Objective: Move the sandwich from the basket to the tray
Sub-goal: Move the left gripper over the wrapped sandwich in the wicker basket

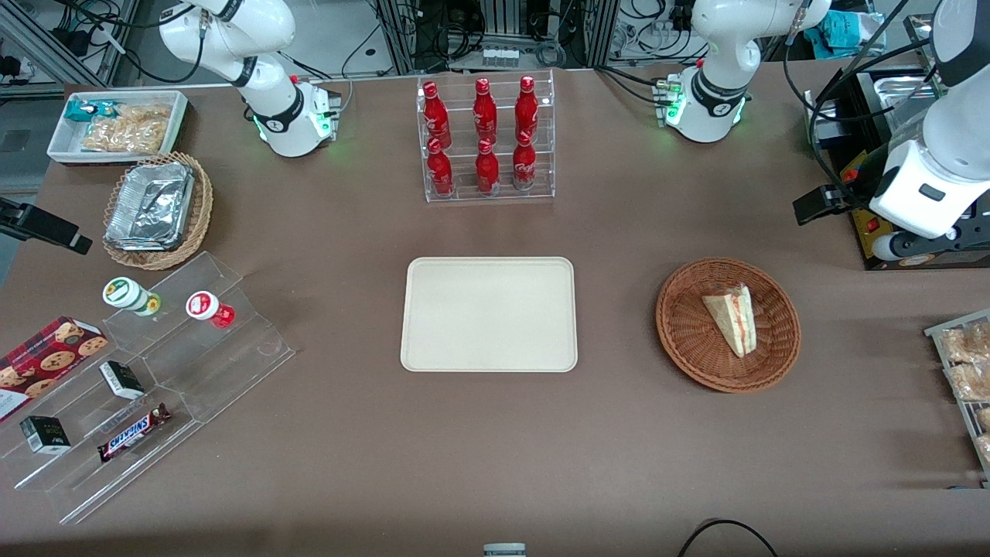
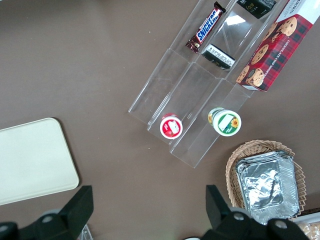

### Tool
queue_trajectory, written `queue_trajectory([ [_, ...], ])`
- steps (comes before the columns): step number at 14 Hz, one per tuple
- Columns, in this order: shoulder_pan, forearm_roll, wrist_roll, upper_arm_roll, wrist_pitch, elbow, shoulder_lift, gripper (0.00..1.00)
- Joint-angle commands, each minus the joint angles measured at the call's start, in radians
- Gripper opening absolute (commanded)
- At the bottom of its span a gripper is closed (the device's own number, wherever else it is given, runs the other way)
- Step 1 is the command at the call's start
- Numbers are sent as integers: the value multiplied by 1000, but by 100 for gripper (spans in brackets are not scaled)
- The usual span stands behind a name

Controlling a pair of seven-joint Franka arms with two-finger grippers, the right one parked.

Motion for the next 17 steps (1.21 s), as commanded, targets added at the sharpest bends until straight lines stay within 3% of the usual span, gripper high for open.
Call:
queue_trajectory([
  [1, 1, -4, -3, 1, -3, -7, -18, 100],
  [8, 12, -1, -12, 8, -1, -11, 60, 100],
  [12, 35, -2, -24, 11, 38, -21, 204, 100],
  [17, 36, 1, -279, 11, 391, -270, 231, 100],
])
